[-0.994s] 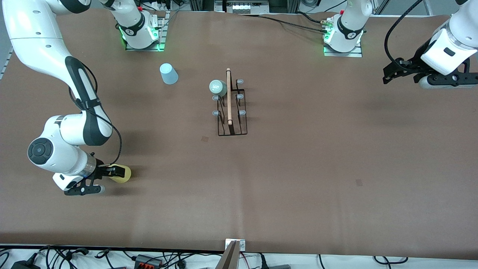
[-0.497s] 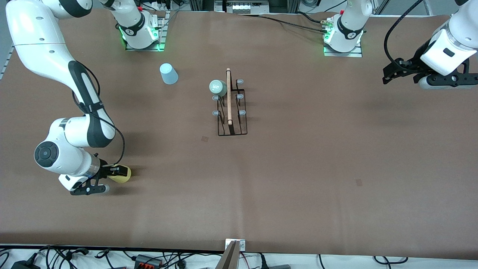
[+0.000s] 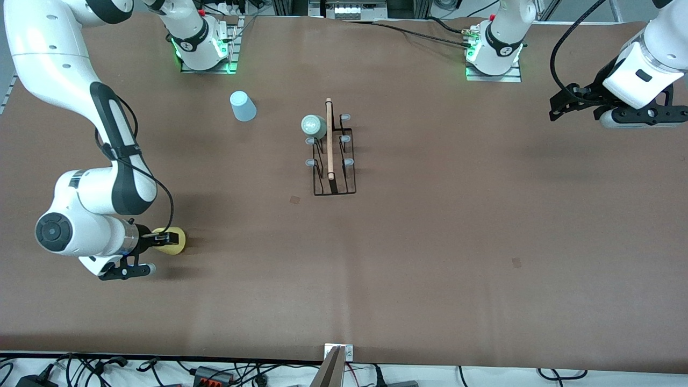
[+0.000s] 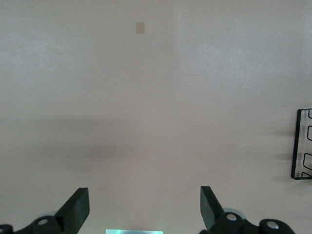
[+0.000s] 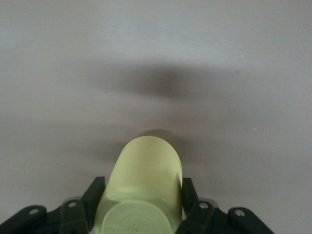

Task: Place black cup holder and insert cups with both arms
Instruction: 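Carry the yellow cup with the right gripper to the holder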

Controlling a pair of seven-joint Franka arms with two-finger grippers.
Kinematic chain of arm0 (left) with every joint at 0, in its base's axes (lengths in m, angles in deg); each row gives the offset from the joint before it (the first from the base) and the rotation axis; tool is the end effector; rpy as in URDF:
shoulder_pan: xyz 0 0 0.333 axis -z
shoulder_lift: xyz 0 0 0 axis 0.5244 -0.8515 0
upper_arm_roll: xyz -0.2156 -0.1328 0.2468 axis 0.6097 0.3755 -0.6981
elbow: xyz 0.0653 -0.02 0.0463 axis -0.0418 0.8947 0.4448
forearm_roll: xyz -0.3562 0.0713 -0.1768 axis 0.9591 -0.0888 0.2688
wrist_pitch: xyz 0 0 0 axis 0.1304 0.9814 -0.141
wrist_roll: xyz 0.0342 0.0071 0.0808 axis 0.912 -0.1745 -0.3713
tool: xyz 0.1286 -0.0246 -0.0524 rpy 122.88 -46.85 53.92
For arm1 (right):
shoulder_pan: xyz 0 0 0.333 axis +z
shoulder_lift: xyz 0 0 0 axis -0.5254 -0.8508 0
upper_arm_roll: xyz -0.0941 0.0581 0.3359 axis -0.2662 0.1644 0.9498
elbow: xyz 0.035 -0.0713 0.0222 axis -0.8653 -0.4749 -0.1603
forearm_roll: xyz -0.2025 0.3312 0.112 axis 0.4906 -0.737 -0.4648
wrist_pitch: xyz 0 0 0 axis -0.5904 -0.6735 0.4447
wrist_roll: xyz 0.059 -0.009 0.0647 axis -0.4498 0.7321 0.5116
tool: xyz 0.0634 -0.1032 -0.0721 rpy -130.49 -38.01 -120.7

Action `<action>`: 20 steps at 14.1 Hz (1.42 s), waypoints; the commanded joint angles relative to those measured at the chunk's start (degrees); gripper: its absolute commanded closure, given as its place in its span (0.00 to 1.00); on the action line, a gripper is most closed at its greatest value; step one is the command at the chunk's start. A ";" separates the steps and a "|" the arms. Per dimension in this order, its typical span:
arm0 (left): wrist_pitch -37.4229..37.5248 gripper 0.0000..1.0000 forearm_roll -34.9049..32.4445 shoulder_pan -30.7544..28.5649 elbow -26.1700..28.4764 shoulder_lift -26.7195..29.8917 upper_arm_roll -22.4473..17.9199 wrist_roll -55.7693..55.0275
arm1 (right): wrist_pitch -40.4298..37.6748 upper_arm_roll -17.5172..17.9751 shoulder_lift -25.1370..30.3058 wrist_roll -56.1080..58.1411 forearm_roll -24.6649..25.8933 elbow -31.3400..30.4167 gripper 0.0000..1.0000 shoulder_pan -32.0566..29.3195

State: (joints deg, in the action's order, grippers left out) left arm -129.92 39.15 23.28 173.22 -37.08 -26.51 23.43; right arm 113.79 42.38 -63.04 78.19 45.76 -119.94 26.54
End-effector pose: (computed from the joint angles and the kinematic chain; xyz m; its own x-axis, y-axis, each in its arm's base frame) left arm 0.5078 -0.0459 0.5882 0.9962 0.0504 -0.0710 0.0518 -0.9985 0.0176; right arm 0.7607 0.0417 0.2638 0.9800 0.1521 -0.1285 0.1443 -0.9872 -0.0681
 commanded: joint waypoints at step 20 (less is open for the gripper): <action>0.82 0.00 0.81 -1.05 -0.40 0.05 0.15 1.66 | -12.31 10.94 5.52 -29.00 -0.69 1.32 0.73 25.37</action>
State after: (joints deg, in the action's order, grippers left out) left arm -129.77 39.15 22.60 173.22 -37.12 -26.86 23.87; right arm 100.53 53.67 -57.50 49.89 45.49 -117.58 52.12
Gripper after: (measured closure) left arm 0.000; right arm 0.317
